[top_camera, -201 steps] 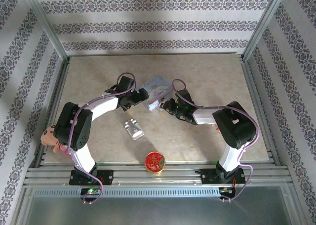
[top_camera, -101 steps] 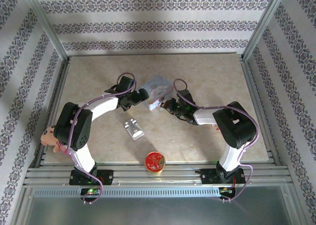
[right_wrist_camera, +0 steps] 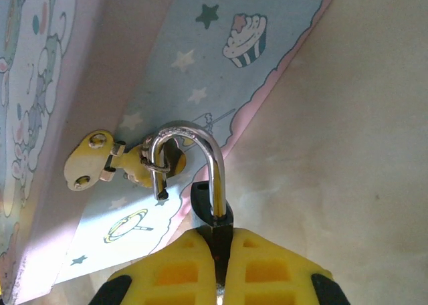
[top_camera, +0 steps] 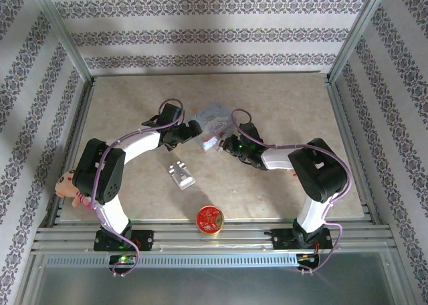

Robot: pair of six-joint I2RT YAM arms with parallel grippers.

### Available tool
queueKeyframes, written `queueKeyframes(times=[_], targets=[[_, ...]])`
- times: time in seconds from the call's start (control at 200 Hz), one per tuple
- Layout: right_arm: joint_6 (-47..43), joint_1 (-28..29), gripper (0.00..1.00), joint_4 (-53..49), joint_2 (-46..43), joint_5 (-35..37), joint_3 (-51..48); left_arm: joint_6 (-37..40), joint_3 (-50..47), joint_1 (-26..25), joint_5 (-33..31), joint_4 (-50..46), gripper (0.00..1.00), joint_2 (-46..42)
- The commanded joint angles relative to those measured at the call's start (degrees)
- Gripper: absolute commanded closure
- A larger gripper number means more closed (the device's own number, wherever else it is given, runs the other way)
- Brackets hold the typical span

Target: Unlock the padlock with the key

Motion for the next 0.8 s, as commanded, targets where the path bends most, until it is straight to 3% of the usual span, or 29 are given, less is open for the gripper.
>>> queueKeyframes(times=[0.0, 0.145, 0.29, 0.795], targets=[[-3.55, 0.62, 1.00, -7.03, -1.73, 6.76, 1.91, 0.28, -1.46, 0.98, -1.83, -3.11, 0.01, -0.41], [-7.94, 3.11, 1.00, -14.60, -2.28, 13.92, 5.41, 0.23, -1.63, 1.07, -1.57, -3.03, 0.01, -0.43], [-7.35, 3.87, 1.00, -15.61, -2.88, 17.65, 5.39, 0.13, -1.65, 1.06, -1.53, -2.94, 0.01, -0.40], [5.80, 2.35, 1.00, -5.35, -5.68, 15.39, 1.13, -0.06, -2.86, 1.02, -0.29, -1.58, 0.01, -0.31]])
